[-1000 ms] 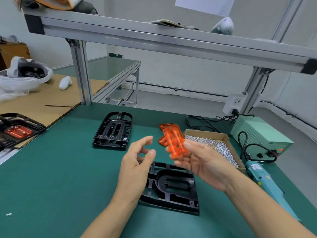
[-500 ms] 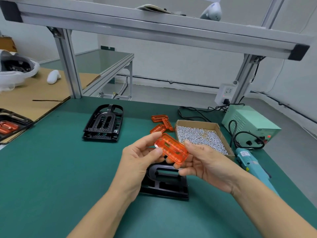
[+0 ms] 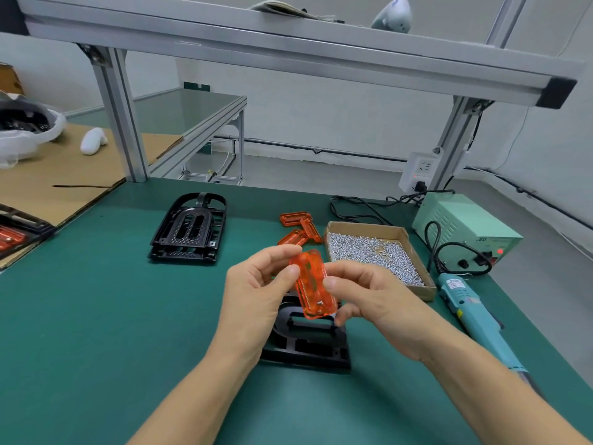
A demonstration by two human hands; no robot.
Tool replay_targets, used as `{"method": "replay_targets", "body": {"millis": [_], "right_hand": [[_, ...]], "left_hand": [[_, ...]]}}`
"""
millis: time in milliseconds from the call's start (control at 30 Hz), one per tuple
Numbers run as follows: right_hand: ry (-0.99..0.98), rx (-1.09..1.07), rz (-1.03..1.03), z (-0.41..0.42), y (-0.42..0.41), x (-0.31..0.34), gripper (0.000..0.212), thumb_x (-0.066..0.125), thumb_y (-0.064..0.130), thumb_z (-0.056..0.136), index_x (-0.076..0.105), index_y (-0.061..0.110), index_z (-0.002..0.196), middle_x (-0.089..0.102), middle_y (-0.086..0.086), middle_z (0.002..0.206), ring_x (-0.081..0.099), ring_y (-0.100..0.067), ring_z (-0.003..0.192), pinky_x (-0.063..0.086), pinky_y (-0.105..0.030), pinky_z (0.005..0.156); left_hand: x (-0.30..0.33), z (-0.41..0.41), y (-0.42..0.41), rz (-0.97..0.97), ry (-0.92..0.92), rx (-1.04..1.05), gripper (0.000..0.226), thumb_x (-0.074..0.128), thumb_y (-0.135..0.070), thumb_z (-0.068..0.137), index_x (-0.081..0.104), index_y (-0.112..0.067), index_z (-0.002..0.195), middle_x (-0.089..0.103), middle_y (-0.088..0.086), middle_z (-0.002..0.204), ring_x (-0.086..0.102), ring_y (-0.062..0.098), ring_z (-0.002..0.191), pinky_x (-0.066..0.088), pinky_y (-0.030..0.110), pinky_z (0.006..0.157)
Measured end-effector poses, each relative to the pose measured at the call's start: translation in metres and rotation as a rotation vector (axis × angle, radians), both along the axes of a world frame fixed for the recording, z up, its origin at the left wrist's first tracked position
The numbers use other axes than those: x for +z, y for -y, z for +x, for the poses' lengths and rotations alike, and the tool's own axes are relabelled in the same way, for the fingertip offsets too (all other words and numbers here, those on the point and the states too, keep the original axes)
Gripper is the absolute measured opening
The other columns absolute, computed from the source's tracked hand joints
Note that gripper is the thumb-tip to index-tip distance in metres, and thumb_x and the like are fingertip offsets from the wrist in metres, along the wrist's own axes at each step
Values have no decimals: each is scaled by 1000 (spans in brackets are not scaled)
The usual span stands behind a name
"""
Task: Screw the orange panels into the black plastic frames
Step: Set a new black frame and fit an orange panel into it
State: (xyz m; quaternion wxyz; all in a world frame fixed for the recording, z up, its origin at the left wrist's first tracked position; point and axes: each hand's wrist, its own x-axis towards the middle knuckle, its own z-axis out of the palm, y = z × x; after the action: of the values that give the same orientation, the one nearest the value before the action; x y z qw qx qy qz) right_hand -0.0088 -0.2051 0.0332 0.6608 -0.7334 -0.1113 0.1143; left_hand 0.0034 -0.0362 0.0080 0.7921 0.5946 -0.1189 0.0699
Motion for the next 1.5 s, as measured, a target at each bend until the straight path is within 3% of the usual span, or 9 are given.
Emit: {"method": "replay_targets", "body": {"millis": [200,333,433,533,667,733,833,1000,1500], "right_hand": [[-55,-154,120,-1,-7,-4,14,58,1,91,68,4,100,72,-9,87,68,-13,73,55,-23,61],[-116,-220,224,-4,-5,-10,12,63,2,87,68,6,97,74,-10,91,72,-18,80,58,-25,66],[15,-292,96,-2,3,-4,15,66,7,86,67,11,101,72,-10,91,70,-16,84,56,-23,66],[213,-330,-145,1,11,5,13,68,7,87,71,18,92,69,1,79,60,-4,69,49,-17,56],[199,-309,-270,6,15,-2,9,68,6,88,76,12,87,67,-9,69,57,-7,59,49,-19,52],[105,-297,-273,7,17,-10,13,64,5,90,76,7,85,62,-7,62,56,-10,55,50,-20,51],[-44,-290,-299,7,17,-25,14,63,5,92,75,5,84,63,-4,61,56,-8,54,50,-19,51],[-77,-295,-406,10,13,-36,14,66,11,91,75,12,81,66,0,60,56,-6,53,49,-19,50],[53,-351,-749,12,8,-35,18,71,23,83,70,21,65,65,8,58,54,-3,52,50,-27,60]], "left_hand": [[3,-2,8,101,14,-38,37,62,-3,88,61,-20,120,70,0,105,66,14,89,54,24,72],[1,-2,7,270,33,-2,27,63,-1,86,71,-26,93,71,-1,84,64,11,69,52,21,64],[7,9,-1,354,58,-1,29,63,2,85,75,-24,82,72,1,78,63,12,67,51,24,64],[11,20,-9,420,48,-62,29,64,2,84,76,-24,81,71,-2,75,61,13,67,50,25,66],[7,23,-13,498,-18,-97,26,66,-3,85,76,-27,81,74,0,77,63,10,70,51,30,76],[2,24,-18,562,-26,-71,24,64,-8,87,75,-30,86,74,-9,86,66,3,84,48,22,86],[-2,24,-30,749,-5,-2,25,60,-14,91,72,-36,92,64,-30,98,55,-13,101,33,-3,82],[-11,26,-36,850,-86,-8,24,57,-16,92,71,-35,96,64,-19,115,48,8,123,33,36,111],[-15,20,-24,1137,56,-19,19,68,-33,85,71,-37,103,54,-22,125,45,5,116,27,37,108]]}}
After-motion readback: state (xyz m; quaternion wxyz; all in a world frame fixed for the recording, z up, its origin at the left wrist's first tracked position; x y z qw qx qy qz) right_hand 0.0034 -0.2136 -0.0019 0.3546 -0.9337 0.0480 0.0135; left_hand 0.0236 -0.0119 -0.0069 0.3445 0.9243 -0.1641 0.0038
